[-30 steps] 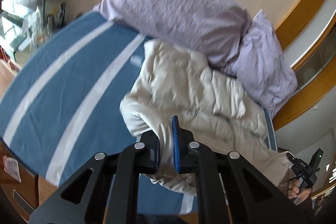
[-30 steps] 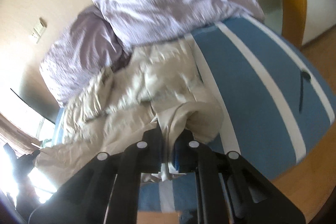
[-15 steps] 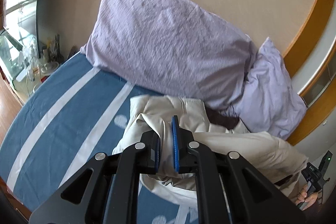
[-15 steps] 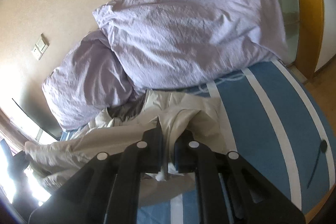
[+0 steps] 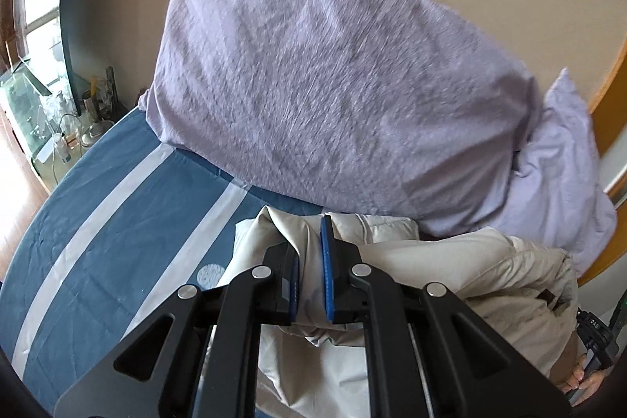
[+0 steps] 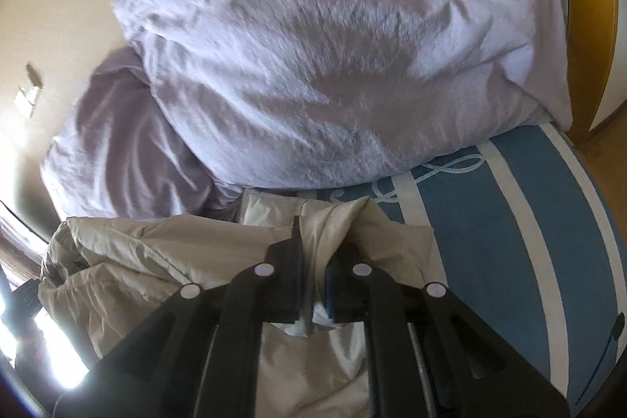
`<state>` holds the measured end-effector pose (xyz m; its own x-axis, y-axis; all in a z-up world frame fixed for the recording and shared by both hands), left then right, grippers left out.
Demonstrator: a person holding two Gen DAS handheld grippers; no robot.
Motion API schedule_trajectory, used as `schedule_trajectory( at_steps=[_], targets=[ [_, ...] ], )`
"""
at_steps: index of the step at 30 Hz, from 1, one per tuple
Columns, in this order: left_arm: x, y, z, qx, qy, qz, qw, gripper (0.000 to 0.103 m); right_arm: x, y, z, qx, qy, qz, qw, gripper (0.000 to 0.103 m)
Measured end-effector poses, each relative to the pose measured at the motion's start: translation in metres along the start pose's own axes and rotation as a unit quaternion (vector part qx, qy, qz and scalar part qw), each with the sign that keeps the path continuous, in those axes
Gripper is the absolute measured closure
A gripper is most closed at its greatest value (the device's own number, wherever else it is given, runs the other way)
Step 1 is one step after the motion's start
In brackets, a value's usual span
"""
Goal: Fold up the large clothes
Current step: 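Lift the hem with both grippers and fold it toward the collar, then open both grippers to release the hem onto the collar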
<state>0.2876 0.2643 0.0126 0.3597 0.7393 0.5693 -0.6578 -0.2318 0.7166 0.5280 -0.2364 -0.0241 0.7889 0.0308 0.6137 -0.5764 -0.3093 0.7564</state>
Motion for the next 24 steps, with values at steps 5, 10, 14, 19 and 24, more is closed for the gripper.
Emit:
schedule_trajectory(
  at_steps=[5, 10, 14, 19, 24],
  targets=[
    [0.004, -0.037, 0.008, 0.026, -0.005, -0.018, 0.9995, 0.095, 0.007, -0.038, 0.008, -0.007, -0.006, -0.026, 1.0, 0.094],
    [0.005, -0.073, 0.013, 0.048, -0.006, -0.038, 0.9981, 0.095, 0.007, -0.077, 0.018, -0.014, -0.022, -0.059, 0.998, 0.093],
    [0.004, -0.104, 0.016, 0.069, -0.004, -0.056, 0.996, 0.095, 0.003, -0.1, 0.026, -0.016, -0.045, -0.076, 0.996, 0.091],
    [0.002, -0.133, 0.013, 0.082, 0.011, -0.078, 0.9935, 0.094, 0.0, -0.113, 0.043, 0.016, -0.098, -0.085, 0.991, 0.085],
    [0.004, -0.14, 0.014, 0.077, 0.025, -0.088, 0.9928, 0.081, 0.002, -0.102, 0.049, 0.031, -0.108, -0.078, 0.991, 0.077]
  ],
)
Point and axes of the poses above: each gripper's, at about its wrist camera, not at the fingertips, and y roughly against the way its jaws point, z to its right, x to its top, the point moved 2 cm from there along -y, roughly the way its jaws point, and after that the axes turned 10 degrees about y, right-handed, at the moved point
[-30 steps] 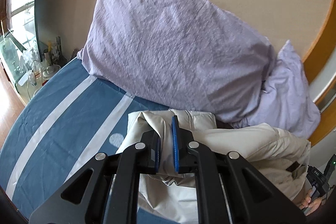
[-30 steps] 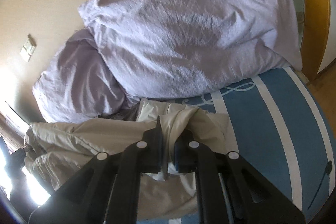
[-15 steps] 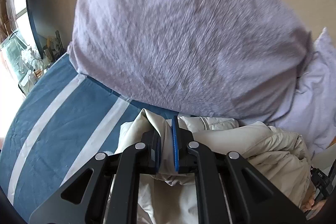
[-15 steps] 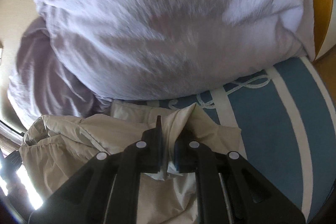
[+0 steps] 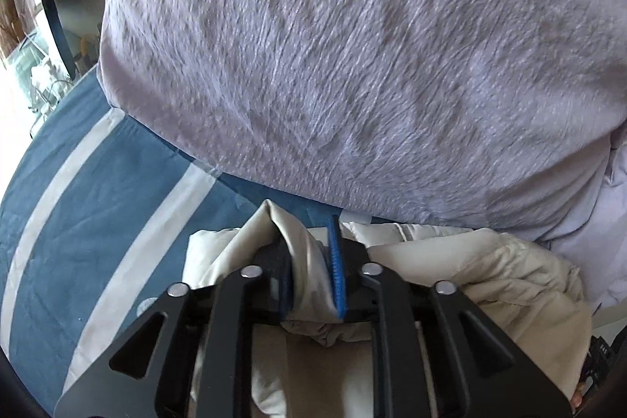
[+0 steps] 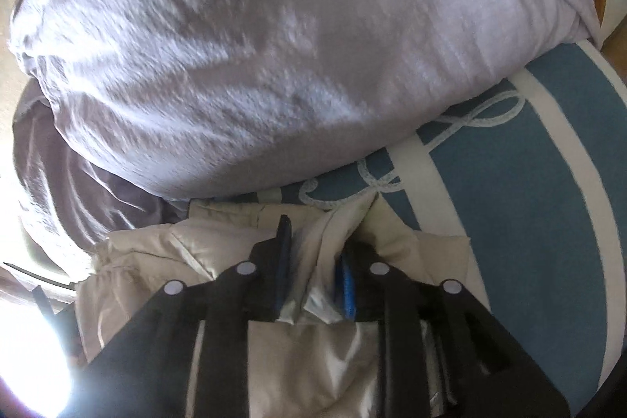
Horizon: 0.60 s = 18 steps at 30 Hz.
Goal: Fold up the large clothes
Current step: 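Open both grippers to release the hem onto the collar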
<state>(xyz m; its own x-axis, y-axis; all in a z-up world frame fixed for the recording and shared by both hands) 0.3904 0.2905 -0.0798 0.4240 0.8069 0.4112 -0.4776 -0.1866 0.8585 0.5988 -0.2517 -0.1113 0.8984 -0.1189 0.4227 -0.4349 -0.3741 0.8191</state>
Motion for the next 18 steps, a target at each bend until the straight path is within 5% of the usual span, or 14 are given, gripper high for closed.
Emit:
schedule_trajectory(
  at_steps=[2, 4, 6, 12, 18],
  targets=[
    [0.003, 0.003, 0.002, -0.009, 0.005, -0.004, 0.9999, 0.073, 0.002, 0.009, 0.0, 0.0, -0.002, 0.007, 1.0, 0.07],
    [0.009, 0.013, 0.006, -0.015, 0.004, 0.011, 0.9998, 0.048, 0.004, 0.019, -0.002, -0.003, -0.003, 0.017, 1.0, 0.063],
    [0.016, 0.029, 0.01, -0.015, -0.006, 0.039, 0.9991, 0.035, 0.006, 0.034, -0.006, -0.018, 0.006, 0.039, 0.999, 0.054],
    [0.01, 0.059, 0.031, -0.035, -0.047, 0.05, 0.997, 0.033, 0.013, 0.056, -0.036, -0.018, 0.052, 0.058, 0.997, 0.051],
    [-0.027, 0.071, 0.063, -0.043, -0.12, 0.05, 0.9906, 0.033, -0.004, 0.03, -0.099, 0.02, 0.116, 0.018, 0.993, 0.051]
  ],
)
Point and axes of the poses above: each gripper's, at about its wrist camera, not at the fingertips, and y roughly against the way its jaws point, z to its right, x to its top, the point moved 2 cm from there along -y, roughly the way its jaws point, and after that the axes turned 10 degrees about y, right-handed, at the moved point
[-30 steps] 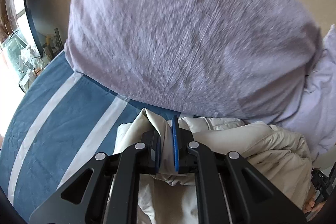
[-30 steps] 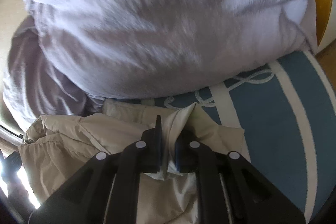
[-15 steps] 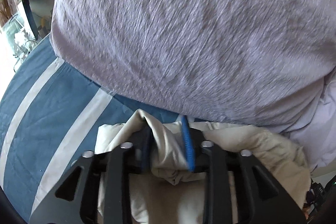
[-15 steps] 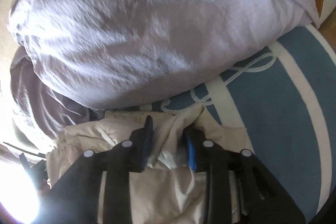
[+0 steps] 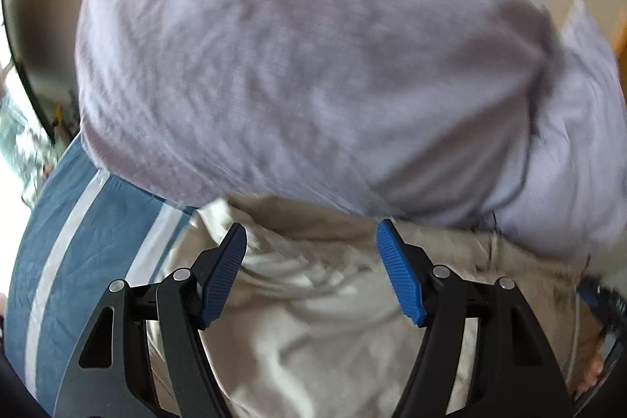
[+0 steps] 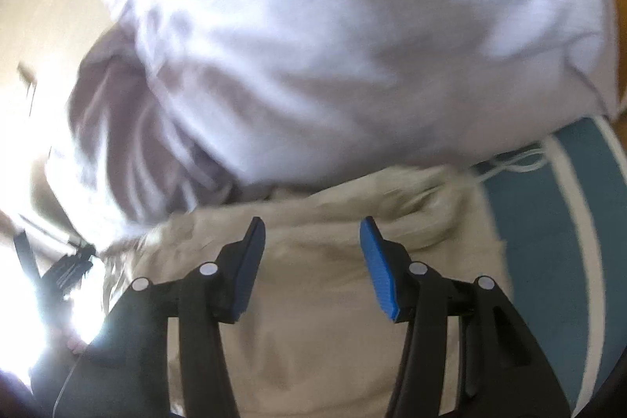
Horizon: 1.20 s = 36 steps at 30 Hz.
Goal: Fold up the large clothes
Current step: 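Open both grippers to release the hem onto the collar, then close both grippers on the folded hem edge of the beige jacket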
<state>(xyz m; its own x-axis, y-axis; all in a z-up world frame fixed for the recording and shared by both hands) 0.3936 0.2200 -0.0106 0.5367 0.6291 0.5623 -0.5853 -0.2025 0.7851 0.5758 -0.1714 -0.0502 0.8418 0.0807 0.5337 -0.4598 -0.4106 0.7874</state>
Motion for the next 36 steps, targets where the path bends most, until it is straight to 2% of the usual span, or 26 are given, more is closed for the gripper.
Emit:
schedule_trajectory(
  at_steps=[4, 7, 10, 15, 16, 18, 20, 23, 29, 36],
  targets=[
    [-0.022, 0.005, 0.026, 0.007, -0.059, 0.005, 0.9982, 0.033, -0.007, -0.024, -0.051, 0.011, 0.049, -0.026, 0.998, 0.051],
    [-0.035, 0.008, 0.041, -0.001, -0.077, -0.002, 0.9971, 0.033, -0.014, -0.036, -0.076, 0.017, 0.075, -0.044, 0.996, 0.052],
    [-0.047, 0.004, 0.049, -0.006, -0.085, -0.011, 0.9963, 0.033, -0.022, -0.048, -0.09, 0.011, 0.092, -0.062, 0.994, 0.051],
    [-0.061, -0.006, 0.058, -0.001, -0.105, -0.02, 0.9943, 0.033, -0.037, -0.068, -0.095, -0.021, 0.119, -0.09, 0.989, 0.052],
    [-0.063, -0.007, 0.06, 0.001, -0.11, -0.02, 0.9937, 0.033, -0.039, -0.072, -0.095, -0.027, 0.121, -0.093, 0.988, 0.054],
    [-0.066, -0.01, 0.063, 0.005, -0.117, -0.018, 0.993, 0.033, -0.042, -0.075, -0.092, -0.039, 0.129, -0.096, 0.986, 0.066],
    [-0.067, -0.012, 0.064, 0.006, -0.121, -0.017, 0.9925, 0.033, -0.045, -0.078, -0.091, -0.05, 0.142, -0.098, 0.984, 0.085],
    [-0.067, -0.014, 0.064, 0.009, -0.124, -0.014, 0.9922, 0.033, -0.045, -0.079, -0.097, -0.066, 0.165, -0.082, 0.981, 0.096],
    [-0.06, -0.019, 0.057, 0.016, -0.114, -0.006, 0.9933, 0.033, -0.022, -0.073, -0.094, -0.082, 0.144, -0.045, 0.985, 0.098],
    [-0.061, -0.039, 0.046, 0.039, -0.106, -0.001, 0.9936, 0.03, -0.026, -0.092, -0.089, -0.089, 0.139, -0.062, 0.984, 0.094]
  ],
)
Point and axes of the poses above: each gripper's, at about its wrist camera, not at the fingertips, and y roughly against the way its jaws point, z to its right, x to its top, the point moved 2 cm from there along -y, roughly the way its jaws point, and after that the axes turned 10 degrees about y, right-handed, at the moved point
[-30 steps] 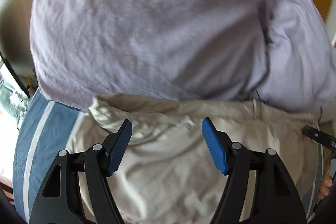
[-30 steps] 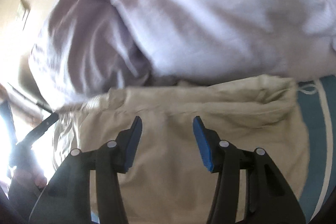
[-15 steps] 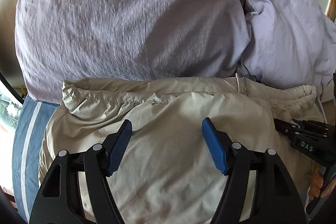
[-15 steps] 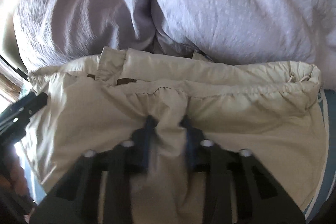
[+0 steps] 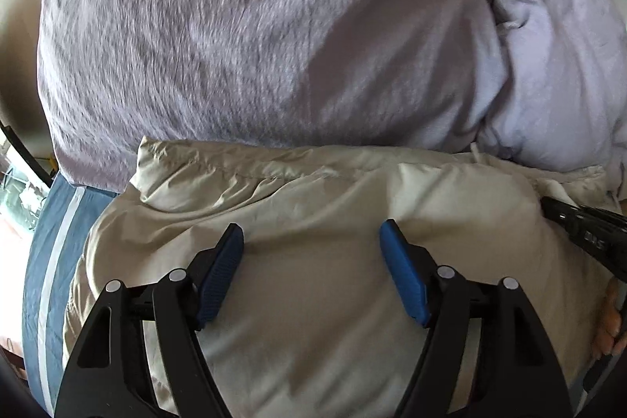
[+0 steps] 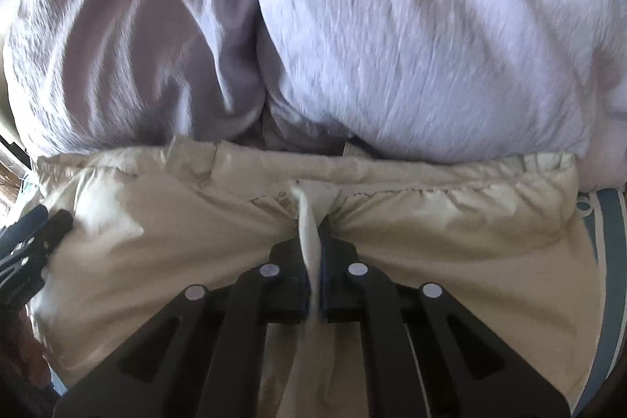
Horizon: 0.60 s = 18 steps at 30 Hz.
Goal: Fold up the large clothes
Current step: 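Close both grippers on the folded hem edge of the beige jacket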
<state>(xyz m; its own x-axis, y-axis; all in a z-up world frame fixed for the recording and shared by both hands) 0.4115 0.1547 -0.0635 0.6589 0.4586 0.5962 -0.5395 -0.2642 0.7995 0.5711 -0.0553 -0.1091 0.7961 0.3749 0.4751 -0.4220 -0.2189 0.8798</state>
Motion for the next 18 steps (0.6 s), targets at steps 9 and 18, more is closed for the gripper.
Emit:
schedule_trajectory(
  at_steps=[9, 18],
  targets=[
    [-0.004, -0.032, -0.002, 0.014, 0.008, -0.004, 0.9999, 0.028, -0.015, 0.029, 0.028, 0.03, -0.033, 0.033, 0.998, 0.066],
    [-0.001, -0.054, -0.002, 0.009, 0.014, -0.006, 0.9998, 0.026, -0.032, 0.066, 0.062, -0.011, -0.043, 0.093, 0.995, 0.047]
  ],
)
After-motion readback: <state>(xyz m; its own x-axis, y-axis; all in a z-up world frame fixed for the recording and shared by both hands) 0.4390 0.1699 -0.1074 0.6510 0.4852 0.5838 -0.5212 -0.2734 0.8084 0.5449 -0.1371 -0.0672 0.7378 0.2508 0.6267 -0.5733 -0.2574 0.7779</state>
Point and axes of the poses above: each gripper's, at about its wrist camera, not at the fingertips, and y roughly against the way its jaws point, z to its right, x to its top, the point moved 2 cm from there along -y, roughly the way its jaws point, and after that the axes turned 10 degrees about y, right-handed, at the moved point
